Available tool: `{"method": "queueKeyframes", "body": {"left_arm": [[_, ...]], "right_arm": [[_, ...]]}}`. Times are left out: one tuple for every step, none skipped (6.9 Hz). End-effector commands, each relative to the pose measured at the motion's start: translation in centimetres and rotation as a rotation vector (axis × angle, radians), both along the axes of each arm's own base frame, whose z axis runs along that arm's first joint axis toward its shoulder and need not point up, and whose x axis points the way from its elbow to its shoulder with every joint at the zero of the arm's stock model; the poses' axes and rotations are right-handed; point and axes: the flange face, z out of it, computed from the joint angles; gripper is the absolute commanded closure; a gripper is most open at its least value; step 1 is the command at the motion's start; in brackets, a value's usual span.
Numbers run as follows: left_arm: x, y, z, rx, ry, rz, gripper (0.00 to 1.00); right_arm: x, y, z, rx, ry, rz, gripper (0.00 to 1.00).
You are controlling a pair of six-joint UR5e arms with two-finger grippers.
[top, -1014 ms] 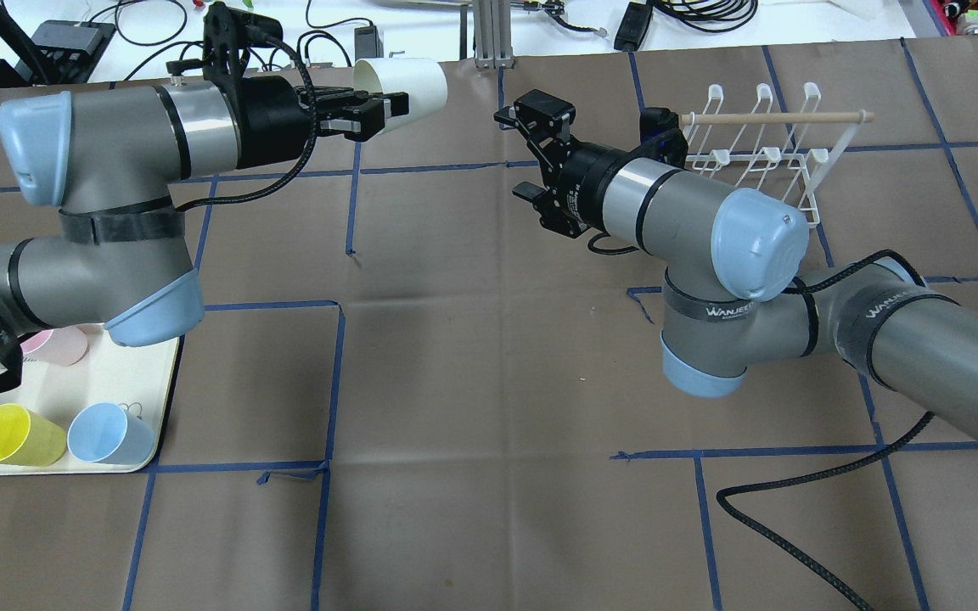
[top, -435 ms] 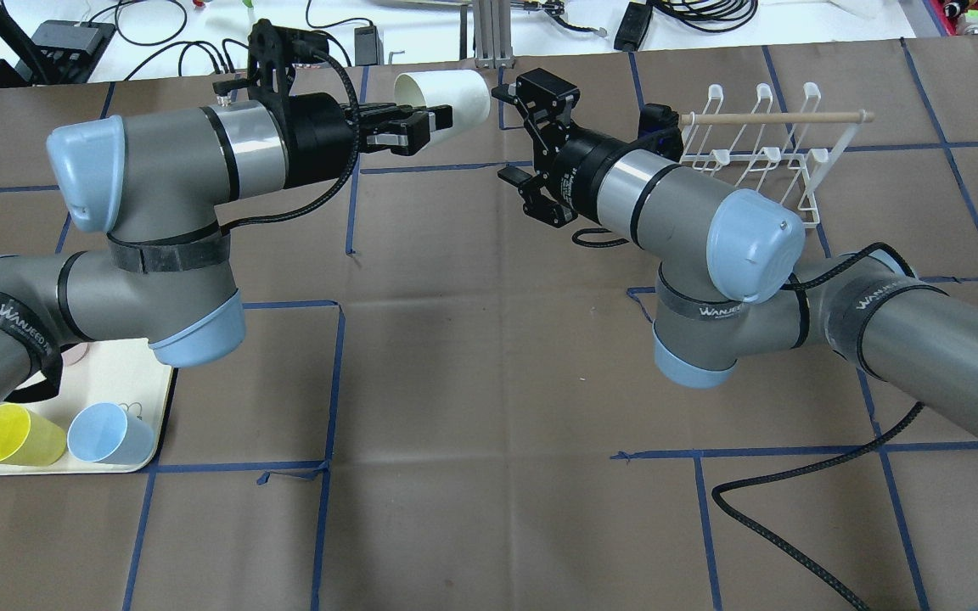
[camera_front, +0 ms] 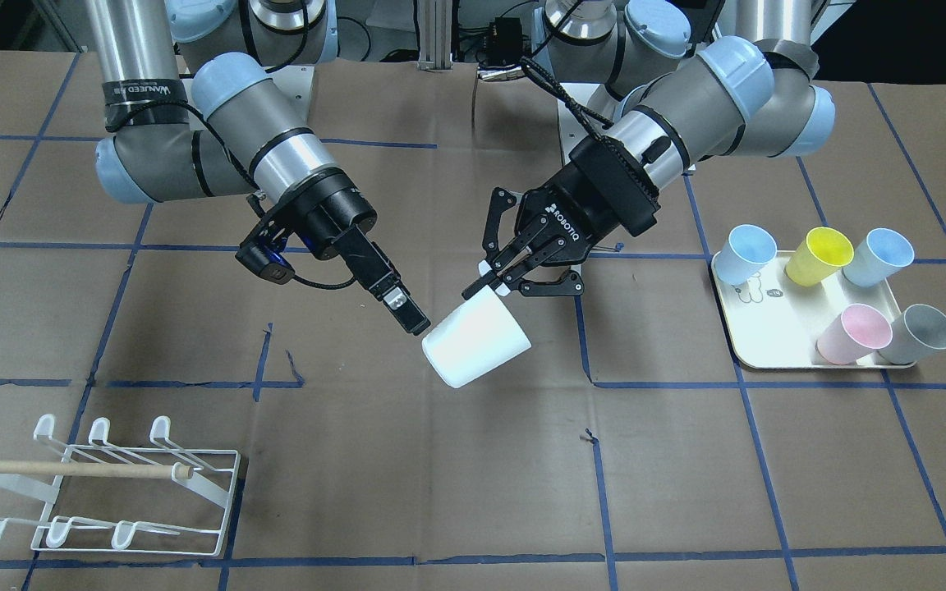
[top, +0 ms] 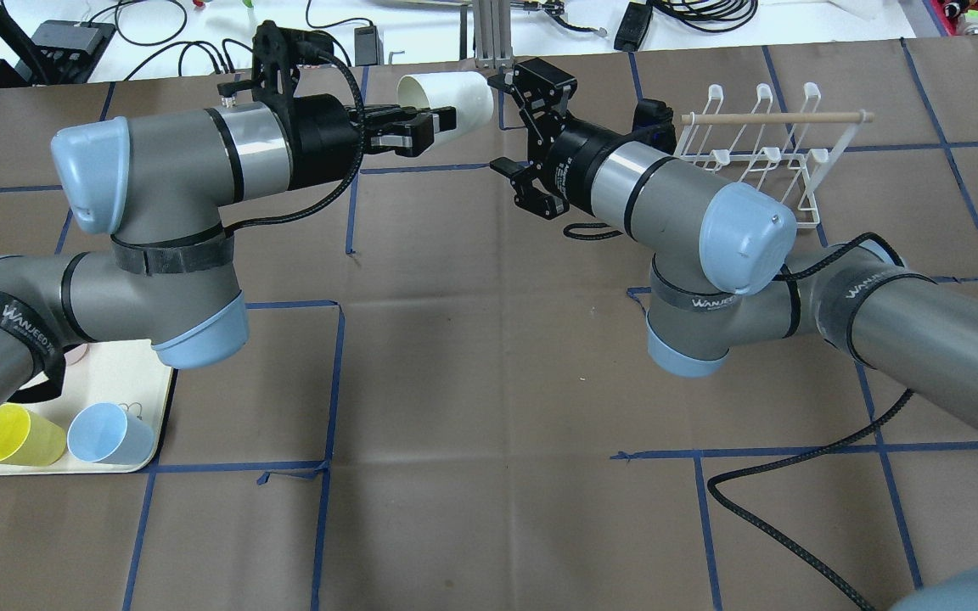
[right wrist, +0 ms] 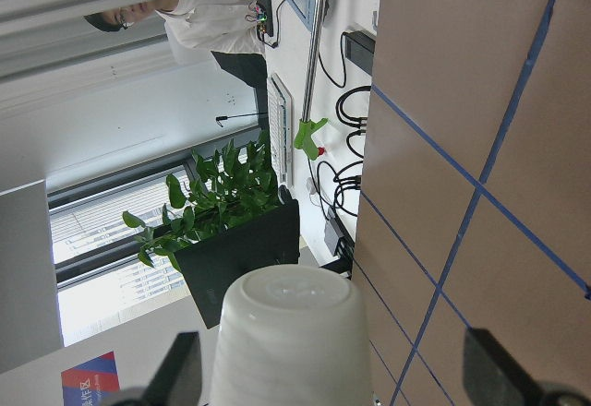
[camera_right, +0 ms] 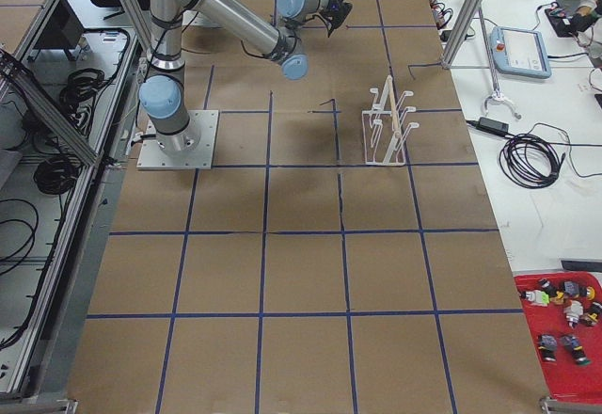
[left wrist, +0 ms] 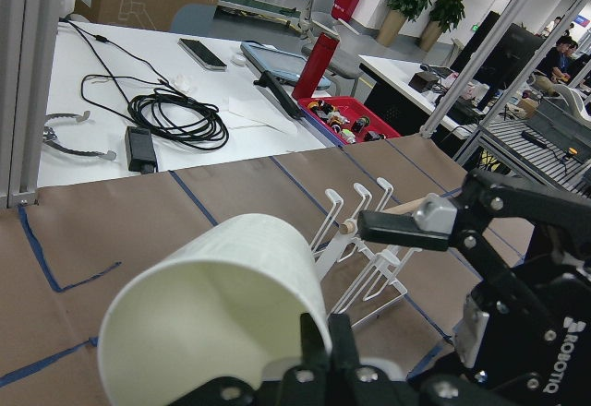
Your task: Transfer IKEA cup to right arm and place on rack
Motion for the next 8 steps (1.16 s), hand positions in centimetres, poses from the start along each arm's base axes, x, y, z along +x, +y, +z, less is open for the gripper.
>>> {"method": "queueKeyframes", "body": {"left_arm": [[0.0, 0.0, 0.0, 0.002, 0.002, 0.000, 1.00], [0.0, 0.0, -0.1, 0.003, 0.002, 0.000, 1.00], [0.0, 0.0, -0.1, 0.003, 0.002, 0.000, 1.00], [0.0, 0.0, -0.1, 0.004, 0.002, 0.001, 1.00], [0.0, 0.0, 0.0, 0.004, 0.003, 0.001, 1.00], [0.0, 0.0, 0.0, 0.013, 0.009, 0.007, 1.00], [0.0, 0.0, -0.1, 0.016, 0.010, 0.007, 1.00], [0.0, 0.0, 0.0, 0.014, 0.010, 0.007, 1.00]], "right_arm": [[1.9, -1.6, -0.8, 0.010, -0.014, 0.023, 0.02], [2.1, -2.1, -0.7, 0.005, -0.020, 0.021, 0.02], [2.1, -2.1, -0.5, 0.014, -0.034, 0.017, 0.02], [2.1, -2.2, -0.4, 0.014, -0.036, 0.015, 0.02], [2.2, -2.3, -0.3, 0.014, -0.036, 0.017, 0.02], [2.3, -2.4, -0.1, 0.009, -0.037, 0.018, 0.02], [2.7, -2.4, 0.1, 0.007, -0.038, 0.024, 0.02], [3.2, -2.1, 0.2, 0.017, -0.050, 0.028, 0.02]]}}
